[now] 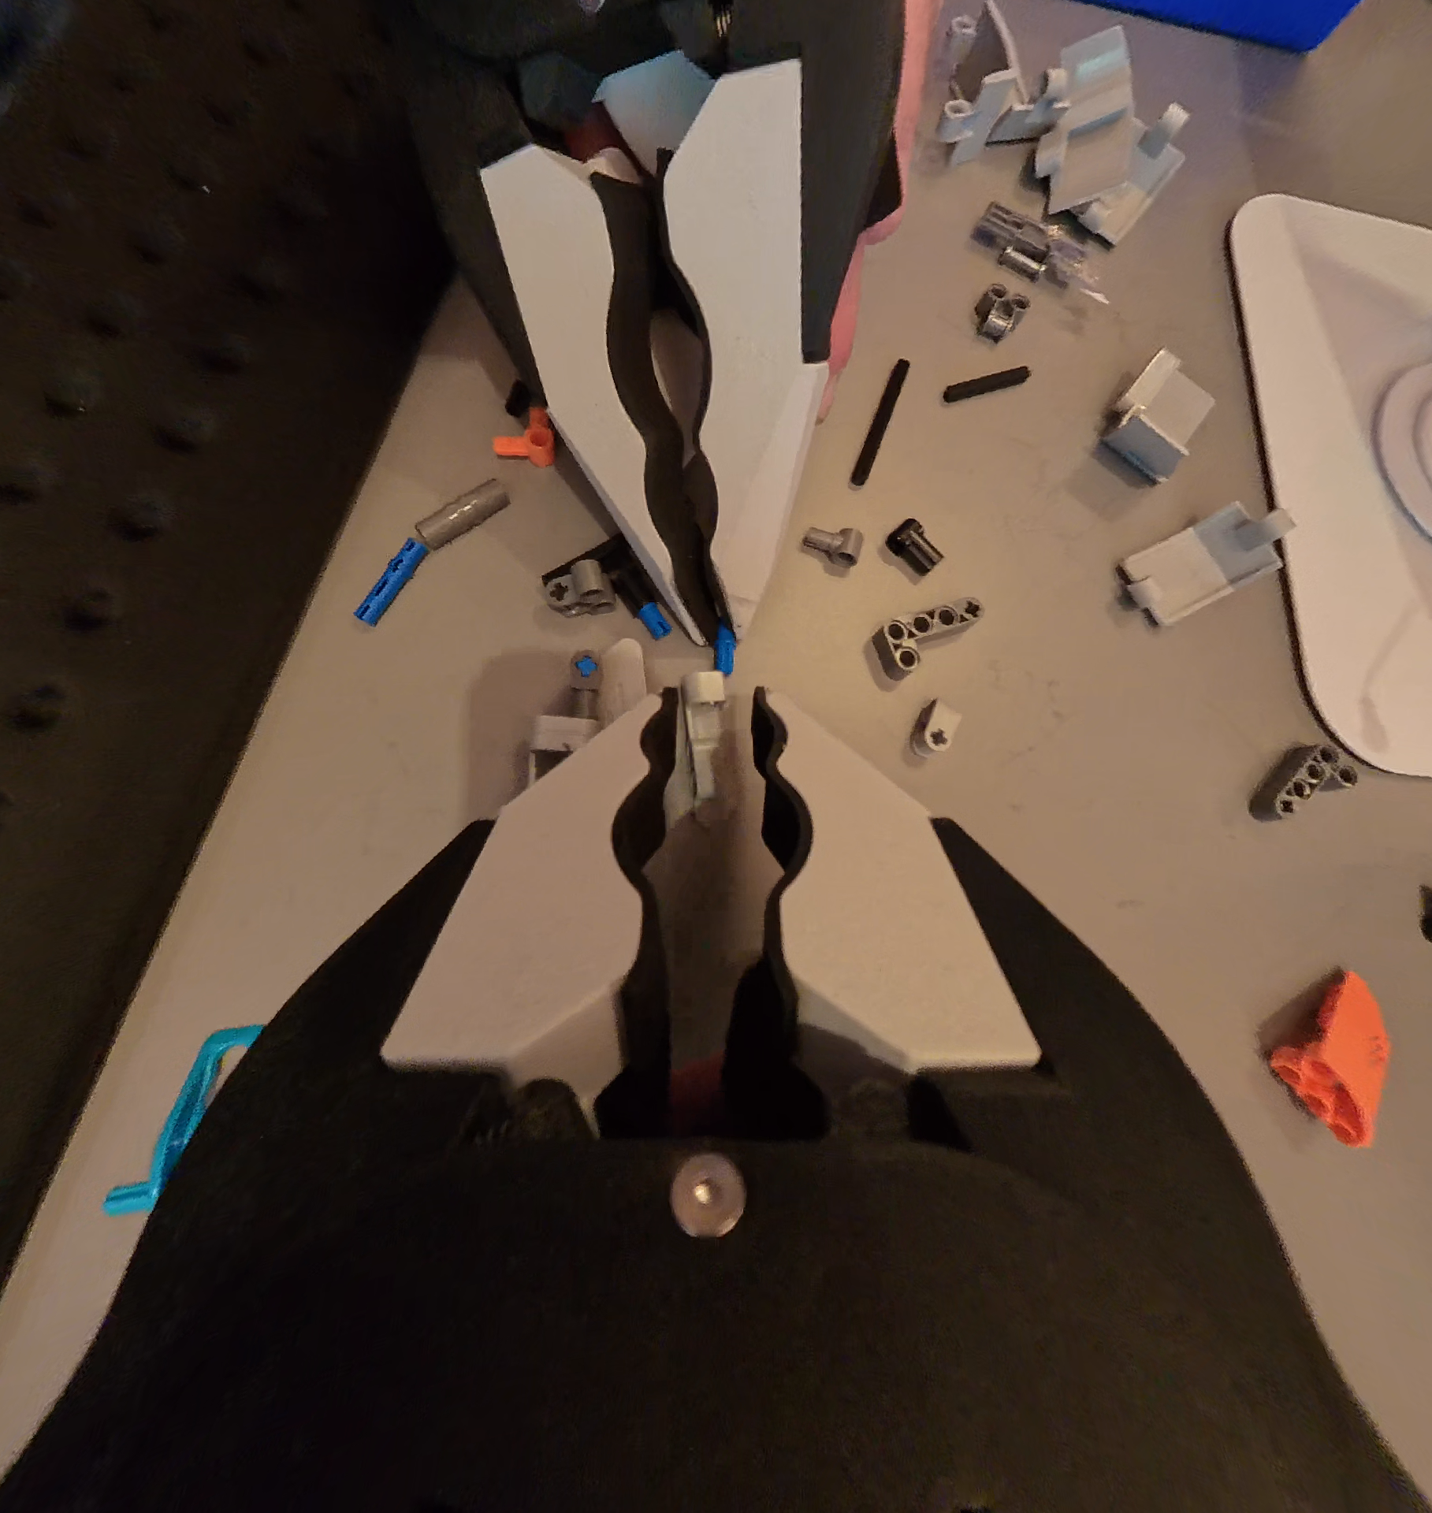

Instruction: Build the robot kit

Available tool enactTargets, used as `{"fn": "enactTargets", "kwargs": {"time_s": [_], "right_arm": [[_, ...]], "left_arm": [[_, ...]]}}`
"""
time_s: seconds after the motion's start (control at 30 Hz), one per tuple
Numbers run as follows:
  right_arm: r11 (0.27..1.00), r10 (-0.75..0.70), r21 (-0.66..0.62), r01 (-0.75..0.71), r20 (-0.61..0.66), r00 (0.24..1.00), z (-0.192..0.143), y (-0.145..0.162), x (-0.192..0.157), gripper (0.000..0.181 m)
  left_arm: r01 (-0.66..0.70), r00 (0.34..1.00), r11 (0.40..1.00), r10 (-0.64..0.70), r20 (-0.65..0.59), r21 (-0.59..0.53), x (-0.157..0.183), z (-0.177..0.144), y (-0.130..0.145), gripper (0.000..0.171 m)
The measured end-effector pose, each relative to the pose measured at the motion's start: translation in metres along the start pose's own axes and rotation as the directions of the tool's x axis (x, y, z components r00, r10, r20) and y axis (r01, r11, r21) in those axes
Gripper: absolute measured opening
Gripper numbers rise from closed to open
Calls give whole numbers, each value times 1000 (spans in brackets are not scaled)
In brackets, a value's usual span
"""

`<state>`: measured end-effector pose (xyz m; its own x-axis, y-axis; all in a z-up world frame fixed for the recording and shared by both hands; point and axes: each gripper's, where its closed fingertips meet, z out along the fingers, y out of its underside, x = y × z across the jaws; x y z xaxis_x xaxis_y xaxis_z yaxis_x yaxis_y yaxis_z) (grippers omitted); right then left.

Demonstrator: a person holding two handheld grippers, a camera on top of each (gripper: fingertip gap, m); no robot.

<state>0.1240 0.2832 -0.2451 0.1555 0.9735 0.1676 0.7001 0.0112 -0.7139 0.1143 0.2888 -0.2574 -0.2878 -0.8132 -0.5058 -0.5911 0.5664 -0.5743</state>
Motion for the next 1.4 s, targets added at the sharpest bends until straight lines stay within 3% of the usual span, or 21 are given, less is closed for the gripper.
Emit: {"fn": "enactTargets", "kwargs": {"time_s": [0.17, 1.07, 1.4], "right_arm": [[1000, -8, -23, 8, 21, 1000, 11, 3, -5, 8], [999, 38, -3, -38, -7, 999, 12, 4, 3, 7], [996, -68, -57, 63, -81, 994, 12, 4, 7, 6]], "left_arm": [[3, 1000, 1000, -3, -5, 0, 0, 0, 0, 3], [16, 1000, 1000, -16, -10, 8, 1, 0, -1, 2], [237, 958, 971, -230, -171, 24, 0, 0, -1, 2]]}}
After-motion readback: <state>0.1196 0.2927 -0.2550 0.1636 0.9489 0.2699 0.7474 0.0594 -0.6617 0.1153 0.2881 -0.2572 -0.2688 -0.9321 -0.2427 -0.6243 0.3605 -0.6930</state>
